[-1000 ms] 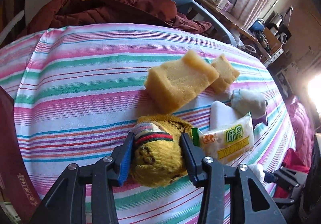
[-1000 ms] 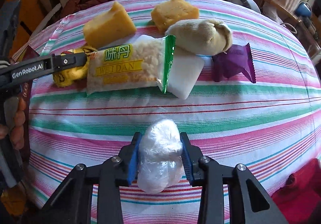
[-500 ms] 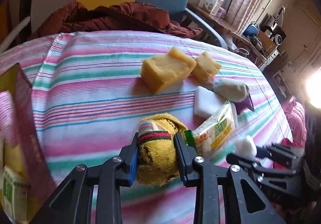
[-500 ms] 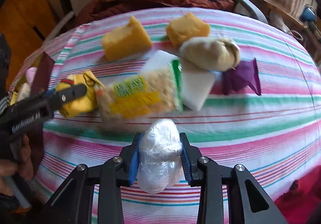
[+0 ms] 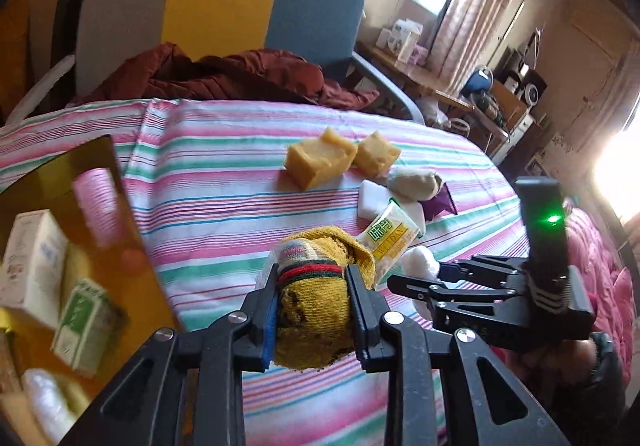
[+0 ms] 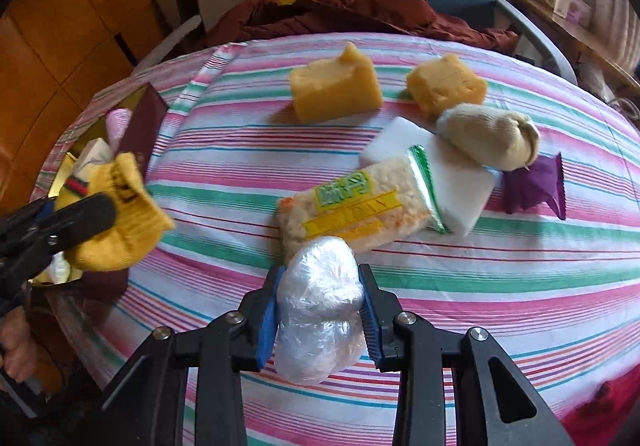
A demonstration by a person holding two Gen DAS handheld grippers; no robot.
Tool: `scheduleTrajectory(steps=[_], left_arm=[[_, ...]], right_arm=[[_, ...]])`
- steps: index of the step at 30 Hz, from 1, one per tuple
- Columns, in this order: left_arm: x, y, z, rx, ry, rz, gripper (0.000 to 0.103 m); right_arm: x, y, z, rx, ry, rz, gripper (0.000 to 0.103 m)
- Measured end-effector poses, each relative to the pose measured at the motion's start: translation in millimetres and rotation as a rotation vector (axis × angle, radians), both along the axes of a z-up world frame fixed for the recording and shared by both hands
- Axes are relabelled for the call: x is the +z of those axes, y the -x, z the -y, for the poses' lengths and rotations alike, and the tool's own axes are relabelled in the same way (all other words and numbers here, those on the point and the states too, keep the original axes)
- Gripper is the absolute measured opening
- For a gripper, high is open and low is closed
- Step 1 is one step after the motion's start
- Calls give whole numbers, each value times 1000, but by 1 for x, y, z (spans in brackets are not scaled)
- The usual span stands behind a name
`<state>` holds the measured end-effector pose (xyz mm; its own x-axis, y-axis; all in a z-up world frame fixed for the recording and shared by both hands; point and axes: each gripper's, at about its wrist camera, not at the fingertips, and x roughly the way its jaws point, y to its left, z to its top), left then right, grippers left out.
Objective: Organize objects
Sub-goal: 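Carry the plush toy and cotton balls into the gold tray and release both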
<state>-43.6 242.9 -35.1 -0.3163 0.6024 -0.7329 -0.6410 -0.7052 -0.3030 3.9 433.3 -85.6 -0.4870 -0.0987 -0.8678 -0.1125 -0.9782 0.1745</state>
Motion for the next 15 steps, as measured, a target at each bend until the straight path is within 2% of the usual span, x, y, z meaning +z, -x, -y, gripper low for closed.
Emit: scheduleTrajectory(steps=[8,15], left_arm=[[24,-5,71,95,-52,-29,29],[29,2,150,238,-79,-36,29]], right_arm=[[20,-2,31,64,43,-85,36],[38,4,74,137,88,-129,36]])
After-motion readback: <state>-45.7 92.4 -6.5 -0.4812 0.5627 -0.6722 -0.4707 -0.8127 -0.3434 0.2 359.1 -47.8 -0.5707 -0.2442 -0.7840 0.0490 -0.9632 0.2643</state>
